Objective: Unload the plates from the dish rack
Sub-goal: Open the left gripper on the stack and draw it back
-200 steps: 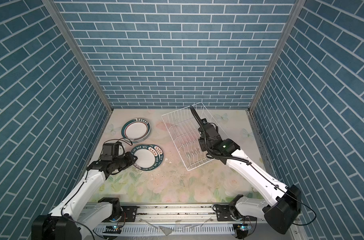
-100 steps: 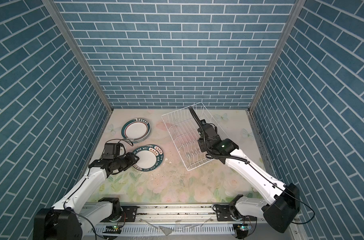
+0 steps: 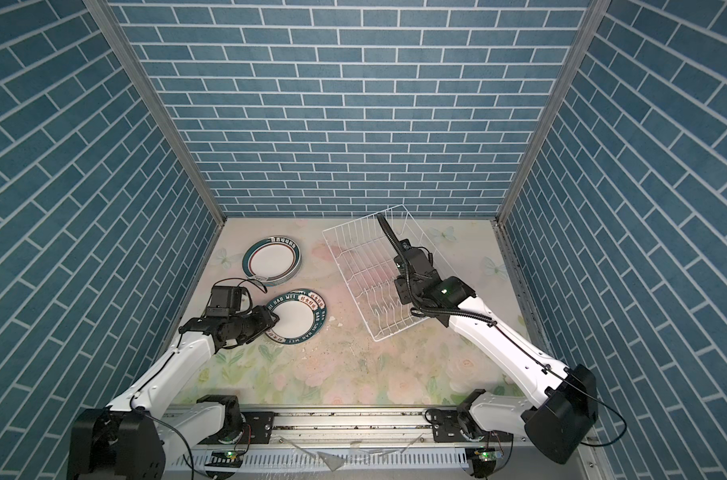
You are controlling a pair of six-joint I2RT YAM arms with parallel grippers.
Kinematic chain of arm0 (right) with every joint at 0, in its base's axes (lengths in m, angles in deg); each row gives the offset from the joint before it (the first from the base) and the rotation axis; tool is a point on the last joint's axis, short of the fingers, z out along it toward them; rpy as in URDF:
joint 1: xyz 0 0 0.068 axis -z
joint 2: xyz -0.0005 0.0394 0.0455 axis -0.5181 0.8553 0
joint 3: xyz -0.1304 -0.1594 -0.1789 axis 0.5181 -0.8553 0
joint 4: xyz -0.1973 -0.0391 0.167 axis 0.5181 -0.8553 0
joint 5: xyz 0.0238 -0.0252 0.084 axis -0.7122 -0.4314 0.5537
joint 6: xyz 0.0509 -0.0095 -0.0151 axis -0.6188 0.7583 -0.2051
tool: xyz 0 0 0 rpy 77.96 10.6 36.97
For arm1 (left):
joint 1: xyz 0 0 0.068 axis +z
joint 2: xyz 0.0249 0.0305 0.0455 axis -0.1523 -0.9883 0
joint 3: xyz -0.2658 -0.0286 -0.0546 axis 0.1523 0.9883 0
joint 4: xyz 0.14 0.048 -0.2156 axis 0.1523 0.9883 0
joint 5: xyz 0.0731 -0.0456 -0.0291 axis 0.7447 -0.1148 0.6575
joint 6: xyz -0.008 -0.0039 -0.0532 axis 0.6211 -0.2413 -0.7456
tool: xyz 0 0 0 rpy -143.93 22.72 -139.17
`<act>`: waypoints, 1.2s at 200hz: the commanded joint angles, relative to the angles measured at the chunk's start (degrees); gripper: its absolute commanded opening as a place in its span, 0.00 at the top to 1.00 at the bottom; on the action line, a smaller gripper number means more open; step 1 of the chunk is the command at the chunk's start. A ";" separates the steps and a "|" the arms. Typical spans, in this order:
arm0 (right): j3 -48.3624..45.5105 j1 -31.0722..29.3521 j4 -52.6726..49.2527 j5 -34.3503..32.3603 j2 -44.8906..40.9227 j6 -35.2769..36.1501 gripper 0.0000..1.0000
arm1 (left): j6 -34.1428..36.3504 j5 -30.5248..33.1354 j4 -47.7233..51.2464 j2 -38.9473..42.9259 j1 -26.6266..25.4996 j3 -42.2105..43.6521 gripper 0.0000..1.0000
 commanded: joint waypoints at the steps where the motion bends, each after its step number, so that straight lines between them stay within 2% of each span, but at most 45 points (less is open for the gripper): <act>1: -1.43 0.21 -0.09 0.71 0.40 2.09 0.61 | 1.01 0.18 0.67 -0.87 0.06 -1.40 0.42; 96: -1.53 0.68 -0.27 1.01 0.90 2.27 0.60 | 1.08 -2.48 -4.05 -4.69 -2.13 -2.25 0.35; 173: -1.72 1.41 -0.36 1.45 0.72 2.32 0.60 | 2.50 -1.20 -2.04 -4.18 -2.15 -3.63 0.31; 201: -2.04 2.25 -0.24 1.02 -0.23 2.41 0.60 | 3.52 -5.54 -6.07 -3.23 -2.14 -3.33 0.30; 210: -2.05 2.65 -0.25 1.07 -0.76 2.44 0.60 | 3.48 -9.25 -10.17 -1.54 -2.14 -2.35 0.27; 214: -2.08 2.82 -0.26 0.98 -1.00 2.46 0.60 | 3.47 -10.73 -12.21 -0.67 -2.21 -1.83 0.14; 218: -2.08 3.00 -0.26 0.89 -1.26 2.48 0.60 | 3.45 -11.78 -13.63 0.31 -2.29 -1.36 0.09; 240: -1.76 4.01 -0.85 0.13 -2.31 2.74 0.60 | 4.93 -11.84 -13.76 4.12 -2.40 -2.47 0.04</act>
